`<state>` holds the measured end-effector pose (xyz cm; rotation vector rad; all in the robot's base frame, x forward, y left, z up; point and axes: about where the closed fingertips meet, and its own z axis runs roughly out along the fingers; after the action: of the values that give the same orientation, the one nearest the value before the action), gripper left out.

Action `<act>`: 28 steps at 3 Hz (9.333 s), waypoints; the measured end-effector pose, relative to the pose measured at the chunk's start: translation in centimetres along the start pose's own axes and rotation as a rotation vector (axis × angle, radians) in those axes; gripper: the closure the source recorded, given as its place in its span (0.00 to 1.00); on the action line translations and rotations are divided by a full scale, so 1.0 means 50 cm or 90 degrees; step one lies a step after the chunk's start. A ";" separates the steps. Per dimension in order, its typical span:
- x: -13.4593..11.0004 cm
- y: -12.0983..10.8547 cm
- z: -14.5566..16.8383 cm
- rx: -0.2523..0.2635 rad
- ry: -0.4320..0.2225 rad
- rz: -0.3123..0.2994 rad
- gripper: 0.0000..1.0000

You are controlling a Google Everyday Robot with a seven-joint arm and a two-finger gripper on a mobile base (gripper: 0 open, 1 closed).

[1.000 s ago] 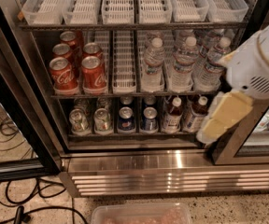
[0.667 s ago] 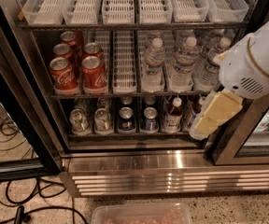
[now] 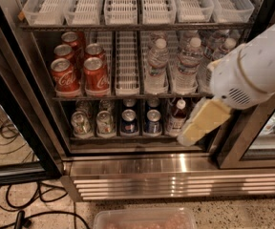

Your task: Pick coke can from middle shelf of fridge

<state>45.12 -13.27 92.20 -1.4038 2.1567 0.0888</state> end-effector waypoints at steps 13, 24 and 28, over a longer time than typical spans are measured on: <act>-0.194 -0.066 0.271 0.226 -0.456 0.365 0.00; -0.401 0.032 0.421 0.271 -0.600 0.132 0.19; -0.432 -0.014 0.452 0.320 -0.591 0.147 0.35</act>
Offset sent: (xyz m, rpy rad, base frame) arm 0.0633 0.1240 -0.0653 0.4262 -0.1333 -0.2465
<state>61.51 12.03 83.81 -0.6174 1.3975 0.2178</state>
